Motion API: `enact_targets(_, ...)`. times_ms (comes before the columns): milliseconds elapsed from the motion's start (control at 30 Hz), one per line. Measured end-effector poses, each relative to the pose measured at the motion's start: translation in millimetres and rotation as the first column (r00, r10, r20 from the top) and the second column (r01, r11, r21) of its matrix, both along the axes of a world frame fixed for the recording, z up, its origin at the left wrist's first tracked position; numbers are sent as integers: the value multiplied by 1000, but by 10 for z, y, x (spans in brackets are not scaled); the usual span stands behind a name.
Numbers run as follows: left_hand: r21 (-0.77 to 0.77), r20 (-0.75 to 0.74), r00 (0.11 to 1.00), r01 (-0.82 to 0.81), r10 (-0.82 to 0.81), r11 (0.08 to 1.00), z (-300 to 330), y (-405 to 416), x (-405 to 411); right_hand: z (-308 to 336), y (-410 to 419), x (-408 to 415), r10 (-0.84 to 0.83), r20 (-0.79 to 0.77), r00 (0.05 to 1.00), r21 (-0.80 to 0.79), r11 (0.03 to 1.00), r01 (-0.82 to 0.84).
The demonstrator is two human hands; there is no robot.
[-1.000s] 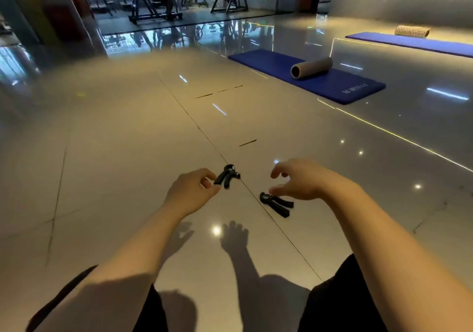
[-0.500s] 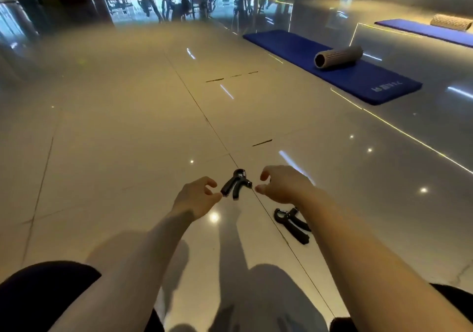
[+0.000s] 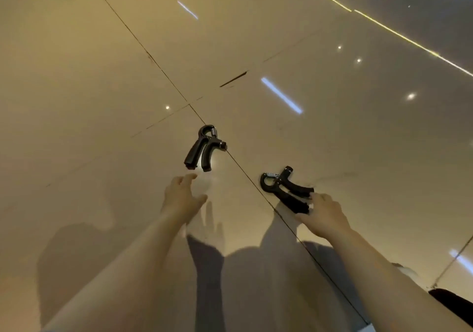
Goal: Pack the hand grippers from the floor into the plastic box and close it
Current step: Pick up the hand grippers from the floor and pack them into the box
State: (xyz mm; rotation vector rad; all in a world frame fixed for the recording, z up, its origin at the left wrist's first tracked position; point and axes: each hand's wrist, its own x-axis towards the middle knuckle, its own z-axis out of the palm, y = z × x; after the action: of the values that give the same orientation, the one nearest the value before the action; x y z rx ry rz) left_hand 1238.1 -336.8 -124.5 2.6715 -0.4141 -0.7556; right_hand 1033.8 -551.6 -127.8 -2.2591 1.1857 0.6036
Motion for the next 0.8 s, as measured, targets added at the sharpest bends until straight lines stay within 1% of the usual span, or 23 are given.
enact_targets(100,71,1,1000,16,-16,997,-223,-122,198,-269,-101,146,-22,19,1000,-22,999,23)
enact_targets(167,113,29,997,61,-65,992,-311,-230,330,-441,-189,165,-1,43,999,-47,999,3)
enact_targets(200,144,44,993,101,-108,984,-350,-278,396,-524,-216,151,34,32,999,-57,998,-32)
enact_targets(267,226,90,964,225,-251,948,-445,-348,534,-706,-218,110,104,-17,994,-98,990,-105)
enact_targets(333,301,129,904,357,-408,884,-572,-405,671,-837,-214,131,117,-47,992,-160,979,-124)
enact_targets(367,331,112,887,392,-448,859,-637,-428,716,-875,-209,163,120,-64,991,-178,975,-130)
enact_targets(433,382,55,890,400,-452,833,-744,-469,739,-915,-193,231,115,-98,988,-171,976,-131)
enact_targets(533,416,33,891,400,-453,816,-857,-508,724,-929,-206,266,79,-127,989,-137,986,-97)
enact_targets(667,344,44,907,379,-418,859,-819,-476,734,-925,-212,273,77,-154,985,-122,988,-96)
enact_targets(800,326,43,901,396,-432,859,-809,-435,679,-894,-222,271,81,-138,987,-121,988,-98)
